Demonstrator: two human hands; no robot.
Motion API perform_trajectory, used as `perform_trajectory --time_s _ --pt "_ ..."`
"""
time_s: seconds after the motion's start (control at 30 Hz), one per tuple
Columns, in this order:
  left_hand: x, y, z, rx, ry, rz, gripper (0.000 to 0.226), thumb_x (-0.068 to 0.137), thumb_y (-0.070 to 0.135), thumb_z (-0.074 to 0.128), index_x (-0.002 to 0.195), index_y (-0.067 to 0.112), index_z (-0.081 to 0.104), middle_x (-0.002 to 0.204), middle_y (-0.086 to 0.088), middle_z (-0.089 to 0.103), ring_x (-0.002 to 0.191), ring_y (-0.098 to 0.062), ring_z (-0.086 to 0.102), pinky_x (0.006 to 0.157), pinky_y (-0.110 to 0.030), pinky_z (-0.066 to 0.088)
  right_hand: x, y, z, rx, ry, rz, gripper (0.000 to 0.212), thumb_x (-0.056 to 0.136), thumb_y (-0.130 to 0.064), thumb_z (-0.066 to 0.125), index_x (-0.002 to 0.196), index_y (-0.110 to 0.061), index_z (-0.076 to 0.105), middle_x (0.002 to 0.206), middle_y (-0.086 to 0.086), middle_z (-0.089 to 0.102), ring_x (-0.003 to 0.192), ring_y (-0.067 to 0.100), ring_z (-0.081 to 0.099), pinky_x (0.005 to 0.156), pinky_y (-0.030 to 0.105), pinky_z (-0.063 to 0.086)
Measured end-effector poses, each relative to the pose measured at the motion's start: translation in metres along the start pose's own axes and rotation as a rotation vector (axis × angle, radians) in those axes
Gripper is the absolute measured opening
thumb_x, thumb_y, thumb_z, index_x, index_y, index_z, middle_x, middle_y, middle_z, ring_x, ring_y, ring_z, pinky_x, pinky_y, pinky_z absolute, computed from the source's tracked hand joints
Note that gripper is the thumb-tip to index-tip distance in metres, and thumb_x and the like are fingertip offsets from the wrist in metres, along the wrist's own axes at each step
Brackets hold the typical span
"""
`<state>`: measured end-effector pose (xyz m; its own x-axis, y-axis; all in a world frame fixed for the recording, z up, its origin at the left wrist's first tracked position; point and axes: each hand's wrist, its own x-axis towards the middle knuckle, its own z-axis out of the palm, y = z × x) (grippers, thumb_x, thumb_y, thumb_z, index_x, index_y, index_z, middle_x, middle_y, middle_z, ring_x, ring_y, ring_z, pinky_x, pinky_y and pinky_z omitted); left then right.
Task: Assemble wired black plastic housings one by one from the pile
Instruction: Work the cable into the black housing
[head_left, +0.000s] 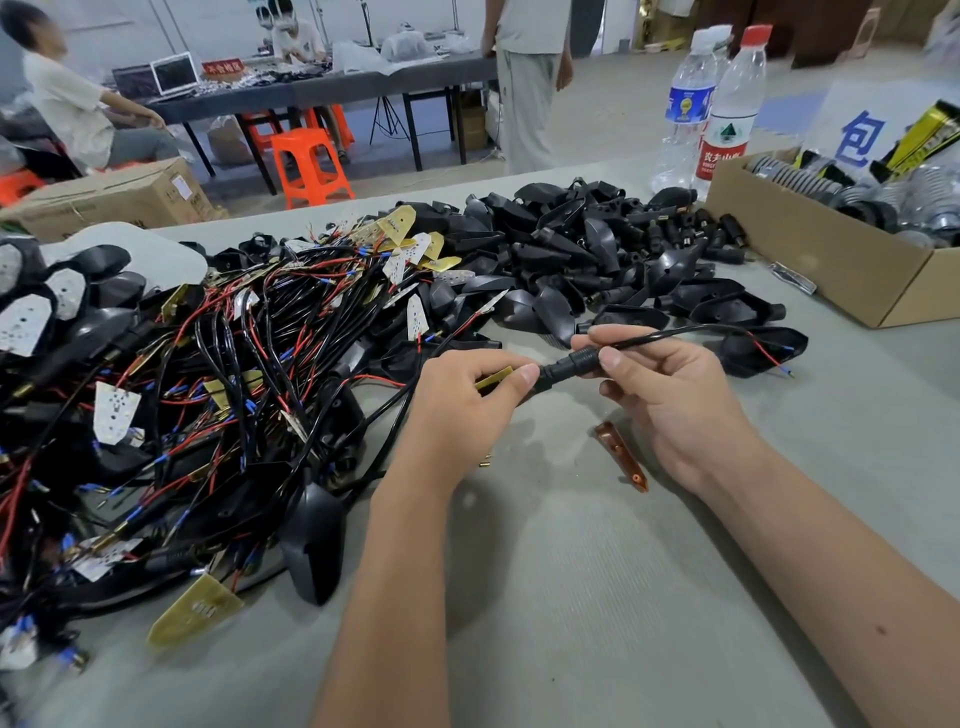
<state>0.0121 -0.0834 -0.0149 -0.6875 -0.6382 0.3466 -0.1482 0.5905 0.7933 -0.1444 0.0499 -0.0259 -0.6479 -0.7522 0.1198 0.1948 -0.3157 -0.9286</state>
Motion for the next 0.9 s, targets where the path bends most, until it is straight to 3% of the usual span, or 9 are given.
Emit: perform_trajectory --time_s 0.1,0.23,0.37,0.57,0.63,0.7,0.8,0.9 --pt "0.000 0.001 0.001 0.021 0.028 0.011 0.011 0.093 0.023 0.072 0.093 0.029 0.082 0.073 0.013 0.068 0.068 -0.002 0.057 0.062 -0.013 0.039 0.000 0.001 0.001 -0.078 0.034 -0.045 0.023 0.095 0.004 0.063 0.104 -0.012 0.076 0.109 0.008 0.079 0.105 0.020 0.073 0.079 0.027 0.050" --pt "0.001 0.009 0.008 0.065 0.052 0.034 0.017 0.085 0.022 0.082 0.103 0.023 0.081 0.096 0.013 0.075 0.094 -0.005 0.067 0.086 -0.030 0.053 -0.002 0.002 0.002 -0.175 0.008 -0.105 0.022 0.093 0.004 0.065 0.104 -0.012 0.077 0.106 0.006 0.079 0.106 0.020 0.073 0.079 0.020 0.055" --pt "0.001 0.015 0.010 0.115 0.102 0.023 0.023 0.081 0.031 0.085 0.104 0.029 0.080 0.100 0.018 0.074 0.098 -0.001 0.065 0.090 -0.031 0.053 -0.002 0.000 0.001 -0.054 -0.012 -0.069 0.024 0.092 0.008 0.064 0.102 -0.010 0.076 0.110 0.012 0.078 0.109 0.025 0.073 0.086 0.028 0.055" --pt "0.001 0.015 0.009 -0.048 0.181 -0.063 0.037 0.073 0.041 0.090 0.105 0.030 0.075 0.096 0.016 0.072 0.085 -0.002 0.065 0.080 -0.025 0.056 -0.003 -0.002 0.005 0.099 0.099 -0.029 0.019 0.087 0.009 0.067 0.099 -0.004 0.074 0.091 0.012 0.078 0.084 0.021 0.074 0.077 0.024 0.058" --pt "0.002 0.013 0.004 -0.144 0.198 -0.129 0.026 0.084 0.050 0.076 0.098 0.028 0.077 0.089 0.012 0.074 0.083 -0.001 0.068 0.076 -0.026 0.057 -0.002 -0.003 0.005 0.139 0.121 -0.014 0.019 0.086 0.010 0.066 0.099 -0.002 0.073 0.090 0.012 0.077 0.084 0.022 0.074 0.077 0.023 0.058" --pt "0.003 0.009 -0.004 -0.271 0.214 -0.239 0.037 0.095 0.055 0.060 0.095 0.022 0.077 0.087 0.002 0.076 0.081 -0.007 0.070 0.072 -0.032 0.061 -0.001 -0.004 0.005 0.171 0.129 -0.004 0.019 0.085 0.009 0.066 0.100 -0.002 0.073 0.092 0.012 0.078 0.086 0.022 0.074 0.078 0.024 0.058" --pt "0.003 0.009 -0.012 -0.484 0.132 -0.425 0.039 0.104 0.046 0.054 0.098 0.014 0.075 0.092 -0.007 0.079 0.075 -0.026 0.076 0.067 -0.032 0.063 -0.001 -0.004 0.004 0.159 0.120 -0.013 0.020 0.080 0.003 0.070 0.099 -0.005 0.074 0.095 0.011 0.079 0.089 0.022 0.074 0.080 0.025 0.058" --pt "0.001 0.014 -0.005 -0.534 0.041 -0.455 0.029 0.107 0.029 0.055 0.092 0.010 0.071 0.078 0.000 0.076 0.065 -0.026 0.073 0.060 -0.029 0.058 -0.002 -0.003 0.005 0.132 0.114 -0.021 0.019 0.079 0.002 0.072 0.092 -0.009 0.077 0.095 0.012 0.079 0.091 0.025 0.075 0.084 0.027 0.058"
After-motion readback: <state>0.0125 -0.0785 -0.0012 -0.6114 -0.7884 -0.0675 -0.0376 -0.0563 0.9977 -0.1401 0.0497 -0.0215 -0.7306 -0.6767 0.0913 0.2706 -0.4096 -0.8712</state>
